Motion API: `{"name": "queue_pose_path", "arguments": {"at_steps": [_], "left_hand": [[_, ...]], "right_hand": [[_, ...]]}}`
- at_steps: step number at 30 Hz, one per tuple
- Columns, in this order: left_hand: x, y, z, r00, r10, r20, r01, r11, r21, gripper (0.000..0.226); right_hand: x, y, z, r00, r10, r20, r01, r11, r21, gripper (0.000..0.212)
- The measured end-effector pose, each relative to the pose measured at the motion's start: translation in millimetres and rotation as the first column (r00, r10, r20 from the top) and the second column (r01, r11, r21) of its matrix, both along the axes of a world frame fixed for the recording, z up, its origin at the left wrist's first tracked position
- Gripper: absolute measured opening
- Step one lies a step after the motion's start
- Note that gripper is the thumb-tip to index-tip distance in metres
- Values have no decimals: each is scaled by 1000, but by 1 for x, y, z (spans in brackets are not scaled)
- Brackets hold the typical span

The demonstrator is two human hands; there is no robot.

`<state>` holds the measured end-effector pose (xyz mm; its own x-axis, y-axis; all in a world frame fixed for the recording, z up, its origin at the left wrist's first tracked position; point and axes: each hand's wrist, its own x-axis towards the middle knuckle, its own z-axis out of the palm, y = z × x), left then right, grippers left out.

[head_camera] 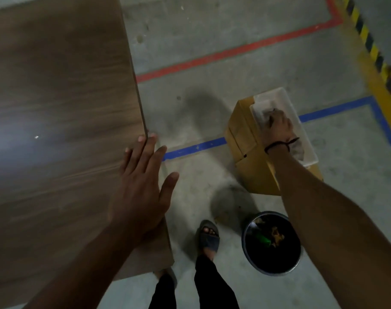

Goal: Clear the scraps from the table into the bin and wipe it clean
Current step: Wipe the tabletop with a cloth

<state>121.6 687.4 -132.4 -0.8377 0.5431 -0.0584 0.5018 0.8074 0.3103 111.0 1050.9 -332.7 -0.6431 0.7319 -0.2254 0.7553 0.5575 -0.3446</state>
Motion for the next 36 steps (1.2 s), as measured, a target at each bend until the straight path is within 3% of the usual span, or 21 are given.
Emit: {"name": "queue_pose_path", "arguments": {"at_steps": [3,6,12,15,17,23,27,32,36], "left_hand": [[1,1,2,1000,4,8,-4,1000,-15,62],[1,0,3,1000,18,14,-17,1000,-12,63],[1,1,5,1000,19,16,-19,1000,-6,61],[0,0,7,1000,12,25,-12,1000,-17,62],[0,-1,8,999,3,33,-2,1000,-15,63],[0,-2,5,999,-5,45,5,1000,0,61],[-1,-3,6,999,-13,50,13,1000,-4,60],[-2,-3,5,999,-17,38,17,1000,4,58],[-3,-4,6,999,-18,33,18,1000,9,58]], "right_hand": [[-5,14,-19,990,-129,56,132,990,-53,45],[-8,20,-34,987,-142,71,148,986,-78,44],[-17,26,-30,969,-196,152,197,980,9,37],[-16,35,-35,970,-236,57,239,969,-62,38],[-18,41,-36,962,-256,90,262,964,-56,43],[-14,45,-29,967,-104,230,112,993,-20,51],[-16,48,-30,974,-135,183,155,983,-100,62],[-19,47,-27,977,-94,192,117,987,-109,46],[-28,36,-18,967,-42,250,39,999,17,35]]}}
